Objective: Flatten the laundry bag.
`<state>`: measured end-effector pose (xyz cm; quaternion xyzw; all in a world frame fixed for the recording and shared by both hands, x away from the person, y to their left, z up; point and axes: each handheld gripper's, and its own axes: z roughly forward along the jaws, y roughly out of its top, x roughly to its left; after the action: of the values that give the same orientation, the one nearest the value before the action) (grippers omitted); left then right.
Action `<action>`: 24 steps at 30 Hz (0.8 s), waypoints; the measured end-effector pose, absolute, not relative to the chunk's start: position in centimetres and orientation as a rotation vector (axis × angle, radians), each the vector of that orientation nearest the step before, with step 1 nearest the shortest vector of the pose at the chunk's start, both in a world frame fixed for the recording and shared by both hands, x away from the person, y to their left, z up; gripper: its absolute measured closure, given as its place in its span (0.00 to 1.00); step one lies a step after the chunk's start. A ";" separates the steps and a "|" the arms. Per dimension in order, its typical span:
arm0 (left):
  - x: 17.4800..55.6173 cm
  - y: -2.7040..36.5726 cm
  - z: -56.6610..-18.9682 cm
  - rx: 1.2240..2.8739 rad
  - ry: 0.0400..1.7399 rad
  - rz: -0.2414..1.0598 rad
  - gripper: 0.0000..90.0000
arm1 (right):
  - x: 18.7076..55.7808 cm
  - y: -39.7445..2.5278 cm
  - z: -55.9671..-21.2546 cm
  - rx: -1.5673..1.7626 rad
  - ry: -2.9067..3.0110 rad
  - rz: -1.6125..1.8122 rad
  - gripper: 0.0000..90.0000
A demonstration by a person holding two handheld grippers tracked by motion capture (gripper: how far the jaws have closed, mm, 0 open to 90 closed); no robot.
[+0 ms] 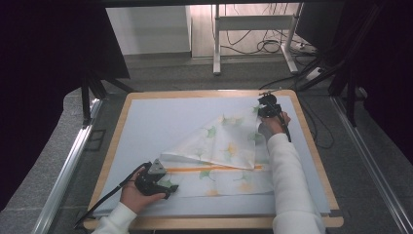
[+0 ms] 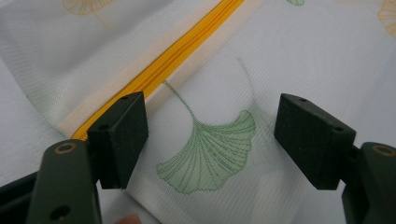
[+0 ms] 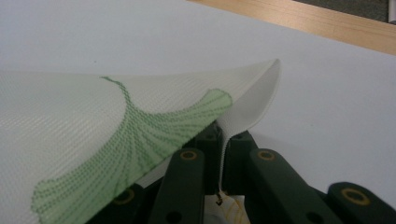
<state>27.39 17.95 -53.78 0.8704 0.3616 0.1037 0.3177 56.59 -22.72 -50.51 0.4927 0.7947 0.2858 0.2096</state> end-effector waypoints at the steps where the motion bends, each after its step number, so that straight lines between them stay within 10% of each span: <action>1: 27.4 18.0 -53.8 2.290 0.951 0.273 0.29 | 56.6 -22.7 -50.5 1.370 2.210 0.795 0.90; 4: 27.4 18.0 -53.8 2.291 0.950 0.273 0.28 | 56.3 -23.0 -50.0 1.385 2.179 0.758 0.58; 8: 27.4 18.0 -53.8 2.292 0.948 0.271 0.28 | 55.2 -25.2 -47.0 1.436 2.137 0.868 0.44; 24: 27.4 17.9 -53.8 2.290 0.955 0.264 0.26 | 43.3 -26.3 -43.7 1.191 2.248 1.001 0.44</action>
<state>27.45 17.87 -53.76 0.8703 0.3630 0.1003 0.3174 43.34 -26.28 -43.74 0.4266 0.8052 0.3587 0.2024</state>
